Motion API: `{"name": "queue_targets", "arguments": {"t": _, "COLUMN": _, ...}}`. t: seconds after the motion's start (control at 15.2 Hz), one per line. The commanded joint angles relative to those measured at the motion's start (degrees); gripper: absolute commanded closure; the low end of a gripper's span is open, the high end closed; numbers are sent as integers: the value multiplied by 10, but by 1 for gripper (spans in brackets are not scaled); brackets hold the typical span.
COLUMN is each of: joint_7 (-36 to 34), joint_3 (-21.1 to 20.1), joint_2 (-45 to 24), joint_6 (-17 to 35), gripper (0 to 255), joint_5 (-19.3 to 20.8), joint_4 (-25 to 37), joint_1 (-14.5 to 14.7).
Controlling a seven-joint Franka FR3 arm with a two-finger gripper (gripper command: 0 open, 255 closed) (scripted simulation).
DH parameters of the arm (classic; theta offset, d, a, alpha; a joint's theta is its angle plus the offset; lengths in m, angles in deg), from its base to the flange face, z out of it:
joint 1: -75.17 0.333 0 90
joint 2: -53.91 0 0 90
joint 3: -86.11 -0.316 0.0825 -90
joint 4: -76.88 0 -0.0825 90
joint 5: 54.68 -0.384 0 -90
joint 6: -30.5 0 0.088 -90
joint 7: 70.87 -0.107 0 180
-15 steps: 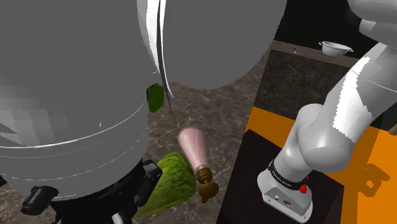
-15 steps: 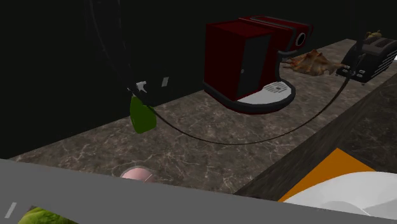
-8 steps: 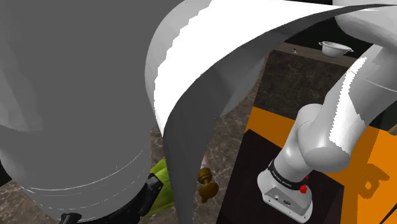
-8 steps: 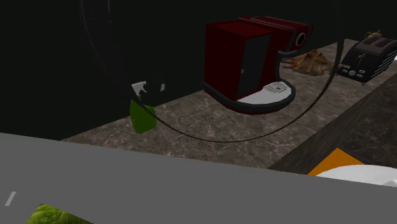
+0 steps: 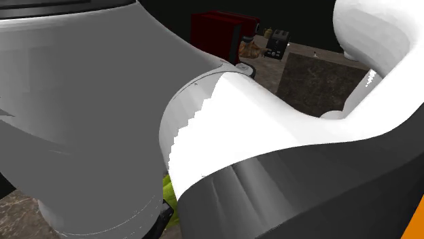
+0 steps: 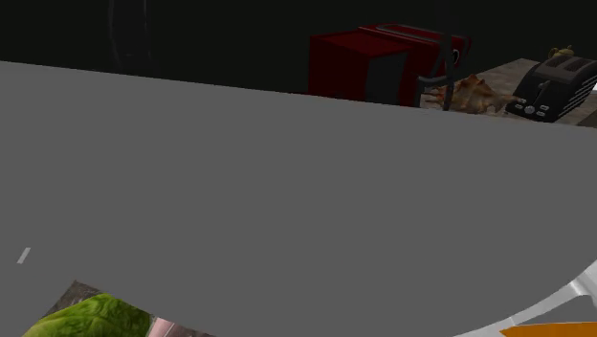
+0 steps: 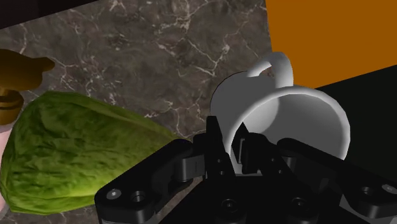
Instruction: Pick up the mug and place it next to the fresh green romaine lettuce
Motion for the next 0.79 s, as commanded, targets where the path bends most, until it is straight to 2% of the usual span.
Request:
{"name": "queue_targets", "arguments": {"t": 0.0, "joint_7": -3, "joint_3": -1, "joint_2": -5, "joint_6": 15, "gripper": 255, "joint_5": 4, "joint_4": -11, "joint_1": 0}}
{"name": "queue_targets", "arguments": {"t": 0.73, "joint_7": -39, "joint_3": -4, "joint_2": -61, "joint_6": 98, "gripper": 255, "joint_5": 57, "joint_4": -58, "joint_1": 7}}
